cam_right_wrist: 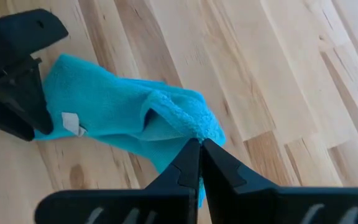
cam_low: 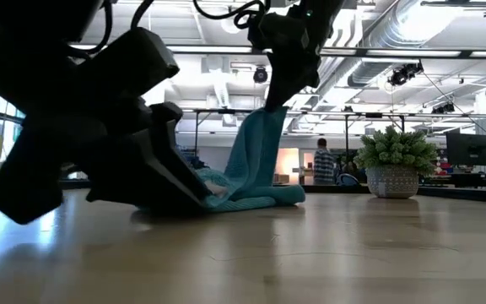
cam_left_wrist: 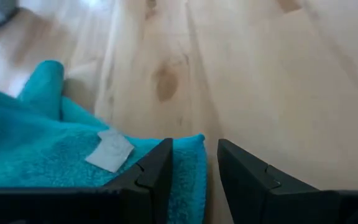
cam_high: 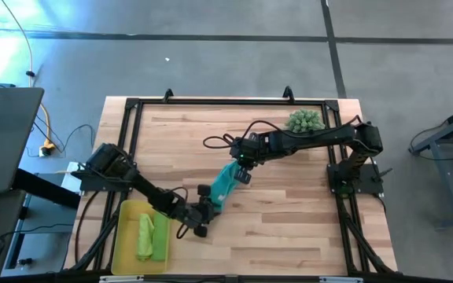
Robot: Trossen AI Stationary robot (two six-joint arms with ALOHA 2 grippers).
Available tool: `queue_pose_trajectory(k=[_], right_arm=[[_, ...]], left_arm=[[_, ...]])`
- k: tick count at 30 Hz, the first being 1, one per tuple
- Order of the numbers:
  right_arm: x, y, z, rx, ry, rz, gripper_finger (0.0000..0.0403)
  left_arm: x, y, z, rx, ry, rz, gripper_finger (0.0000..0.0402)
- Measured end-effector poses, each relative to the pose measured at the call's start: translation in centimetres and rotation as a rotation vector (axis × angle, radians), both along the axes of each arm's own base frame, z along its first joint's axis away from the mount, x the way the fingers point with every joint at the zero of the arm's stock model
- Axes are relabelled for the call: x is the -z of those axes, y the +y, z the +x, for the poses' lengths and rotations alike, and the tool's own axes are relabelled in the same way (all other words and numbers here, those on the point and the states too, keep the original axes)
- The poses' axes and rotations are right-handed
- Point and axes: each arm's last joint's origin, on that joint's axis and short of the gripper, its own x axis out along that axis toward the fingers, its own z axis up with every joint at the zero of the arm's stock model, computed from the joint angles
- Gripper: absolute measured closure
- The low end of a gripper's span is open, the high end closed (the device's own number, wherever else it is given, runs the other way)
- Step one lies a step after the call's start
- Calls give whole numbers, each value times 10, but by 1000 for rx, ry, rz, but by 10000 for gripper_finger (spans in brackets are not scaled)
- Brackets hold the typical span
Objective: Roll microfiber towels into tight, uniform cylinder then place into a basket
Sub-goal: Fold the blue microfiber towel
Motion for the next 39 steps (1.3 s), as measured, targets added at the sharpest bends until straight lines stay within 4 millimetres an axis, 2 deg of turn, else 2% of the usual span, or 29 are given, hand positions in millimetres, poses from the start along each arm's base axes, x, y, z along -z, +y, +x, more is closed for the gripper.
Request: queue_pose_trajectory(k=[4, 9, 12, 16, 22, 27, 31, 35, 39], right_arm=[[0, 0, 0, -1, 5, 1, 402], [0, 0, -1, -9, 12, -1, 402], [1, 0, -1, -9, 17, -1, 402], [1, 0, -3, -14, 32, 8, 402], [4, 2, -8, -52, 99, 41, 402], [7, 2, -15, -126, 179, 10, 402], [8, 4, -18, -217, 223, -27, 402], [9, 13, -23, -280, 275, -40, 402], [10, 26, -27, -315, 320, -66, 402]], left_arm=[[0, 0, 1, -16, 35, 34, 286], [2, 1, 1, -51, 42, -20, 293], [2, 0, 0, -62, 39, -52, 322], [2, -1, -1, -88, 38, -90, 385], [-3, -6, -5, -101, 26, -131, 399], [-25, -14, -9, -73, -23, -134, 401], [-38, -13, -19, -116, -13, -59, 401], [-61, -10, -29, -173, -47, -27, 401], [-93, -8, -42, -232, -146, -5, 401]])
